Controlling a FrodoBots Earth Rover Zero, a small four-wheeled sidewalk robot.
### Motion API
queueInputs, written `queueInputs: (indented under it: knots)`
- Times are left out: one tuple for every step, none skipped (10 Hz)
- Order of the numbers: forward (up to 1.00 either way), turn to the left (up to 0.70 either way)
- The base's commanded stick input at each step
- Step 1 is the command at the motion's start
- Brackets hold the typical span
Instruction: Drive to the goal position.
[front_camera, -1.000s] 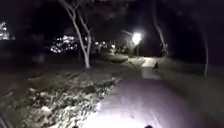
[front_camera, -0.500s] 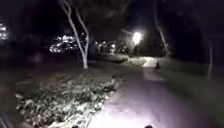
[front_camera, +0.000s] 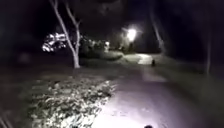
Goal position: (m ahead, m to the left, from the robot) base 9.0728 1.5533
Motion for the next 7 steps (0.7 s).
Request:
queueInputs:
  knots:
    - [0.7,-0.35]
    - [0.7,-0.35]
    - [0.7,-0.35]
    - [0.7,-0.32]
    - [0.7,-0.22]
    - [0.7,-0.14]
    - [0.7,-0.07]
